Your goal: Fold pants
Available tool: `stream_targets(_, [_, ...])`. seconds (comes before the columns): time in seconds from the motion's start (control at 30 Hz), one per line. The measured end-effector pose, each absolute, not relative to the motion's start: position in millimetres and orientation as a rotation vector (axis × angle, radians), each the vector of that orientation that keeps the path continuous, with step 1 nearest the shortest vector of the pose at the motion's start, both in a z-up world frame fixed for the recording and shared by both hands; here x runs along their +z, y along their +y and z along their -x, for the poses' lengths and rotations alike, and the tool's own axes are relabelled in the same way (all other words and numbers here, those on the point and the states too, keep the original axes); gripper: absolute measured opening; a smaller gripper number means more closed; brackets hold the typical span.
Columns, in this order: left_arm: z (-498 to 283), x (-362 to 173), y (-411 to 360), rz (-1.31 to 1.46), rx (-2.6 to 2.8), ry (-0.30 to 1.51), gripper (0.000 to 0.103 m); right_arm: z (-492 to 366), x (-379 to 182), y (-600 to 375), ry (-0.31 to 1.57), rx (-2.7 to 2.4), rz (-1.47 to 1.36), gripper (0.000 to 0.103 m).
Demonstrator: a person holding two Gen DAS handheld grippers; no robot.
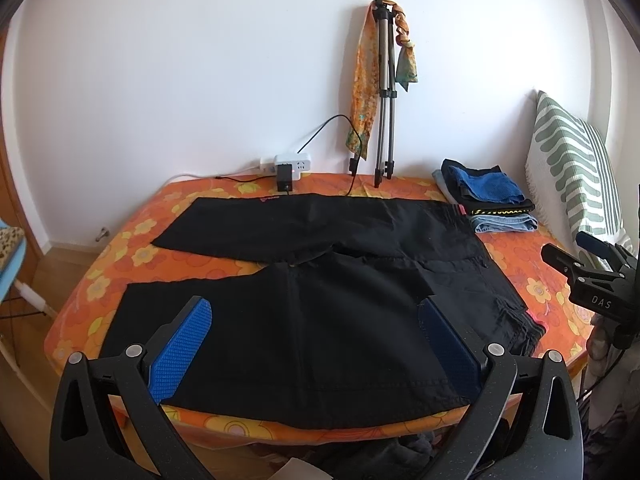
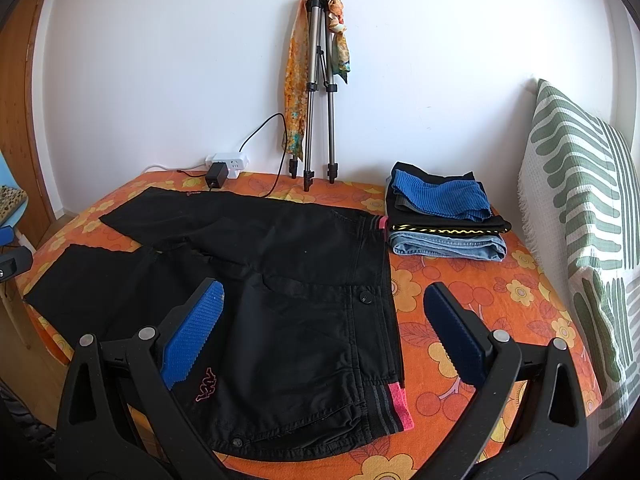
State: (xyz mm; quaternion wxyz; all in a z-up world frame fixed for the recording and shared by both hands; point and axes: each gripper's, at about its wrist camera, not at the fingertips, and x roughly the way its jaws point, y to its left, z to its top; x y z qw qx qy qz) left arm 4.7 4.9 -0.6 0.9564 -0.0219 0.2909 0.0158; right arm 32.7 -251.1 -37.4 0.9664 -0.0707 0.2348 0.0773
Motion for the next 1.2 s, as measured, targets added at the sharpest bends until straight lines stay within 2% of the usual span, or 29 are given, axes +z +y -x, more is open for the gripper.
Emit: stream_targets(1.2, [-3.1,-1.6,7.7,0.044,0.033,0.588,0.103,-32.7,-40.2,-250.2,0.479,0.158,0.142,0.102])
